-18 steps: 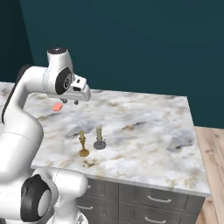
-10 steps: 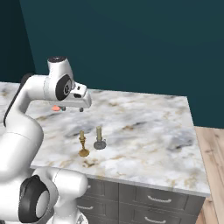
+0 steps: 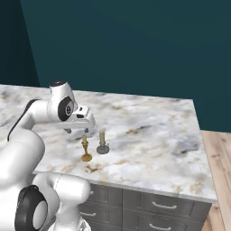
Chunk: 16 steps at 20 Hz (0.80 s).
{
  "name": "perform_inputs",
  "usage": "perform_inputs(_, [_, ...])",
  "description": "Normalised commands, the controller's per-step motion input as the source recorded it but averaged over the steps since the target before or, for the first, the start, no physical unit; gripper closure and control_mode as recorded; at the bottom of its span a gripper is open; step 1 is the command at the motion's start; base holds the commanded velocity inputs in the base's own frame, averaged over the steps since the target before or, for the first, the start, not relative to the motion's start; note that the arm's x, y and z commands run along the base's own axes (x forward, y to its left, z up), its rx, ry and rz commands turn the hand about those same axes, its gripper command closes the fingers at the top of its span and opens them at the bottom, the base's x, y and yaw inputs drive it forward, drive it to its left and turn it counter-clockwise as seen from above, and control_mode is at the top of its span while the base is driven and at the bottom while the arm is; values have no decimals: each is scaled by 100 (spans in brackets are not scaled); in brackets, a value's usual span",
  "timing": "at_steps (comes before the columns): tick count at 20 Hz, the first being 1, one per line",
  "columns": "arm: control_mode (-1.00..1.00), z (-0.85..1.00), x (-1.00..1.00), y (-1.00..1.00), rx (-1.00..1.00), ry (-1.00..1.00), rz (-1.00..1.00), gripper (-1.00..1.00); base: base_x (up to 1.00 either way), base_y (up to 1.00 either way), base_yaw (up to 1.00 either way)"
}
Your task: Pick the candle and candle from the dining table and place them in the open cabinet. Close the cabinet after placing the objects.
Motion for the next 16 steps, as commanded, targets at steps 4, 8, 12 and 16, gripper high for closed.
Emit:
perform_inputs(4, [-100, -33, 3, 0, 0, 1, 0, -100, 0, 0, 0])
perform_inputs(8, [-100, -31, 0, 0, 6, 0, 0, -100, 0, 0, 0])
perform_inputs(12, [-100, -36, -3, 0, 13, -9, 0, -100, 0, 0, 0])
perform_inputs(16, [-100, -26, -16, 0, 16, -16, 0, -100, 0, 0, 0])
